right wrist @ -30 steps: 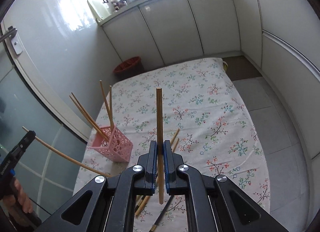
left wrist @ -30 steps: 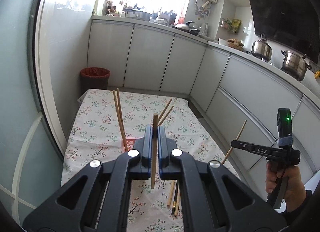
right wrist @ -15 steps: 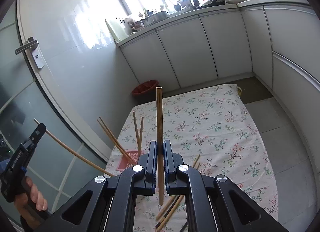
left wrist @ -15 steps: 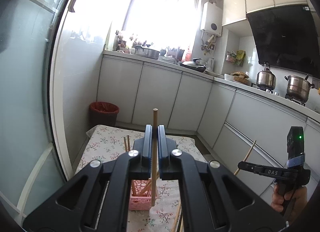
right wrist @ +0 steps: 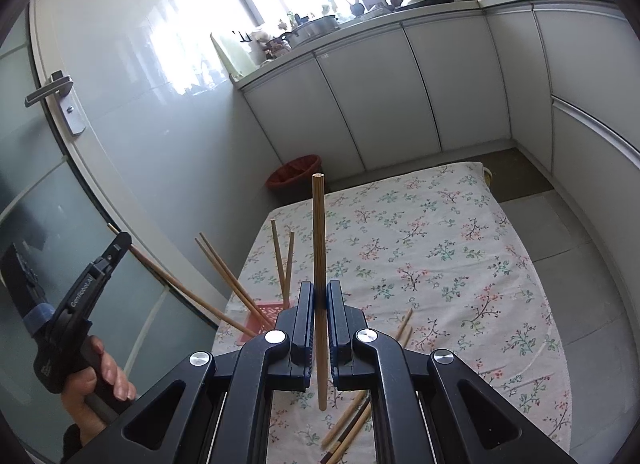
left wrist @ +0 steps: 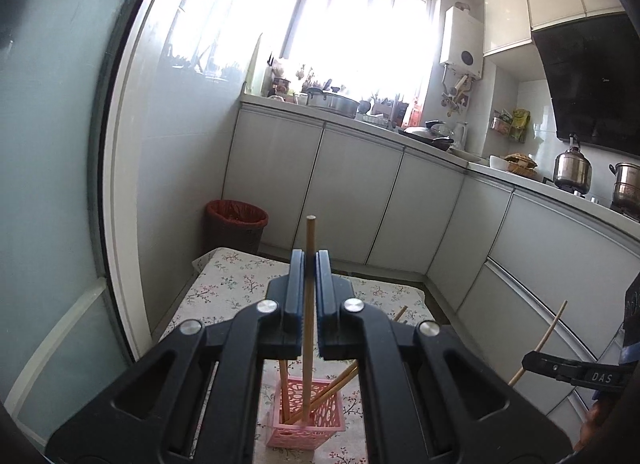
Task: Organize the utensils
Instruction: 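Release the left tool's chopstick into the basket while the right tool carries its own, then lower the right tool's chopstick into the basket and open the right tool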
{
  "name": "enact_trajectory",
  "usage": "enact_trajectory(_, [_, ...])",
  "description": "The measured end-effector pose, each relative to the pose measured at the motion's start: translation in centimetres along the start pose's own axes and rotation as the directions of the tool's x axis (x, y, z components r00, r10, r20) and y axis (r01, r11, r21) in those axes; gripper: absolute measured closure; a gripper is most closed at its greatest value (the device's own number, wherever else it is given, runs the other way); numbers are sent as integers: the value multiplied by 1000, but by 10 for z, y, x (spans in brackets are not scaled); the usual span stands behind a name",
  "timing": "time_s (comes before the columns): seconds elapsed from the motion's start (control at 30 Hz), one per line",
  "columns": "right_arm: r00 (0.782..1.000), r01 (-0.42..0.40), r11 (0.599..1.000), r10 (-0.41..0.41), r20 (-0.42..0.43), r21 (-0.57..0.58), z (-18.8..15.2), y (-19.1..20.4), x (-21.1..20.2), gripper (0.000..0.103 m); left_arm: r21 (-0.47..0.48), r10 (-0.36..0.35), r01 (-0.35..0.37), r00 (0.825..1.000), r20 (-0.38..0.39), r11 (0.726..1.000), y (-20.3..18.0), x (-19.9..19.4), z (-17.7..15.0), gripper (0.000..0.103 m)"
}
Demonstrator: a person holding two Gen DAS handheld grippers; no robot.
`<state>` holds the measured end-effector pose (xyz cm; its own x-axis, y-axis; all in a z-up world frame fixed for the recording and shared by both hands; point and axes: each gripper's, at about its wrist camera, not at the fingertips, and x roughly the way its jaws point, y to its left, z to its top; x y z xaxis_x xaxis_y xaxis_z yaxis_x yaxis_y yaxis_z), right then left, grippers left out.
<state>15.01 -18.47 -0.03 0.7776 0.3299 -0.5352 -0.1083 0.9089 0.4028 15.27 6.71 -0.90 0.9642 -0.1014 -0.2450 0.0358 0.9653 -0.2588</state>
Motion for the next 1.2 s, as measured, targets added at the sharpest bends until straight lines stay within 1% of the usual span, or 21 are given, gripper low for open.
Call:
enact_trajectory(0.17, [1000,4,1000,-4,-7,-5,-2,2,6,97,11,20,-19,997,-70,1000,-2,15,-12,98])
enact_trajectory(0.33, [1000,11,1000,-11,-15,-8,-4,3,11,97,29,30,-26,989,-147,999,-4,28,-23,98])
enact_trajectory(0.43, [1000,12,1000,-12,-15,-9,-5,4,13,97,39,31,-25,986,-165,999,-5,28,-24,97])
enact_trajectory(0.47, [1000,12,1000,-12,-14,-9,-5,4,14,97,39,25,-18,985,-172,999,-5,28,-23,95])
enact_trajectory(0.5, [1000,12,1000,-12,-11,-9,-6,4,14,97,39,20,-13,983,-182,999,-6,28,-22,92])
enact_trajectory(0.53, [1000,12,1000,-12,-7,-7,-6,5,15,97,37,18,-11,982,-187,999,-6,26,-21,82])
enact_trajectory(0.57, [1000,11,1000,-11,-4,-5,-5,4,15,97,35,16,-9,982,-189,999,-6,22,-19,70])
enact_trajectory(0.63, [1000,4,1000,-4,7,6,-4,6,16,97,34,11,-5,983,-184,999,-6,16,-17,59])
enact_trajectory(0.7, [1000,-4,1000,3,22,14,-1,9,17,97,39,9,-2,981,-194,999,-6,10,-15,55])
enact_trajectory(0.73, [1000,-9,1000,8,30,18,0,11,18,97,41,9,0,979,-203,999,-6,5,-15,50])
enact_trajectory(0.77, [999,-14,1000,13,38,20,1,13,19,97,43,11,-1,976,-217,999,-5,3,-16,43])
enact_trajectory(0.83, [998,-22,1000,21,61,21,4,19,20,97,48,31,-19,964,-265,999,-1,1,-19,37])
enact_trajectory(0.9, [996,-29,999,27,83,22,6,25,21,97,45,42,-29,947,-320,999,4,1,-25,37])
enact_trajectory(1.0, [993,-52,998,49,109,30,10,31,26,97,21,43,-38,910,-413,999,14,2,-36,35])
enact_trajectory(1.07, [990,-62,998,57,129,30,12,36,29,97,14,38,-35,888,-459,999,19,4,-43,34])
enact_trajectory(1.13, [986,-74,997,69,150,30,14,40,33,97,33,52,-42,873,-484,999,18,7,-49,34])
enact_trajectory(1.2, [983,-85,996,79,166,30,16,43,36,97,54,71,-50,866,-495,997,21,5,-53,34])
